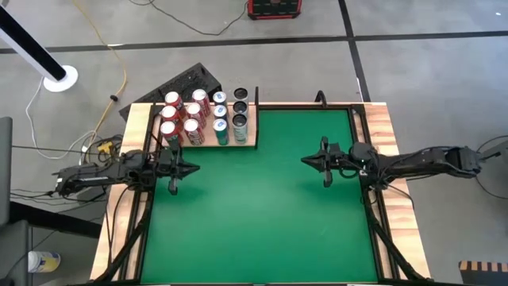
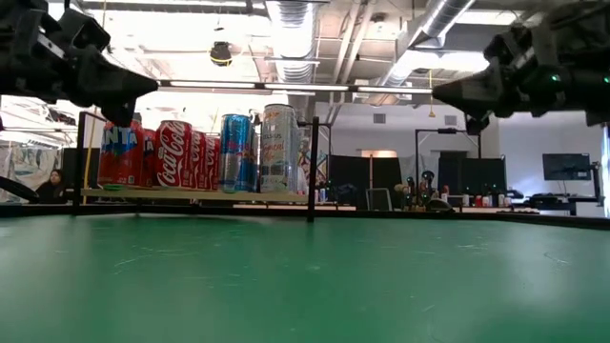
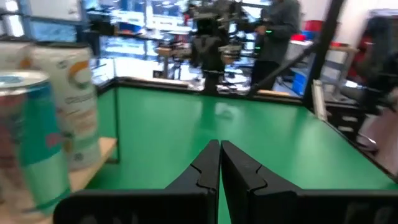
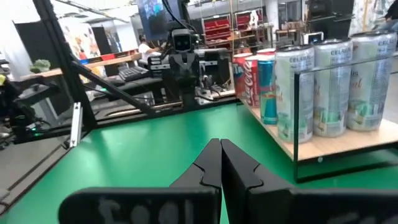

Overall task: Place canned beverage on shelf
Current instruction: Return to Home Position

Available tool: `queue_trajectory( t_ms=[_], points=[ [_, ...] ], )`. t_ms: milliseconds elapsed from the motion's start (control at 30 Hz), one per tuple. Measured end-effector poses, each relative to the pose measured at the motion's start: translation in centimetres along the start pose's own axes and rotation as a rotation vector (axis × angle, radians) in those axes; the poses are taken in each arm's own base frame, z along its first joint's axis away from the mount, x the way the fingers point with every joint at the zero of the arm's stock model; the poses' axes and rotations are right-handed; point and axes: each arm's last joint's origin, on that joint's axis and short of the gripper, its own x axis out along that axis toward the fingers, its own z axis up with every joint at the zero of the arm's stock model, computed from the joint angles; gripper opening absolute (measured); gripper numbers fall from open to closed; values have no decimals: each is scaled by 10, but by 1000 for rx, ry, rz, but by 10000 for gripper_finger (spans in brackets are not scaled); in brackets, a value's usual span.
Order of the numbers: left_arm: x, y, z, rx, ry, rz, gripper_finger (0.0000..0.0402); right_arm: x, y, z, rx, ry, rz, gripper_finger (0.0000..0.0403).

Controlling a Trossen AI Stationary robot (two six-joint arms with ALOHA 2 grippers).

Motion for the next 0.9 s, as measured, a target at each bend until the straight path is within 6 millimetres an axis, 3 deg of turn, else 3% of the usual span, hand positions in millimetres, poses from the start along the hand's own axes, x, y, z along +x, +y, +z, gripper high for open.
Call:
queue_trajectory(
  t_ms=[233,533,900],
  points=[
    [1,0,-5,23,58,-14,0,-7,-2,-16,3,43,-24,24],
    [2,1,-8,-24,83,14,0,-14,4,-13,-45,47,7,23],
    [2,1,-8,-12,84,22,0,-40,12,-10,-95,53,-49,22]
  ],
)
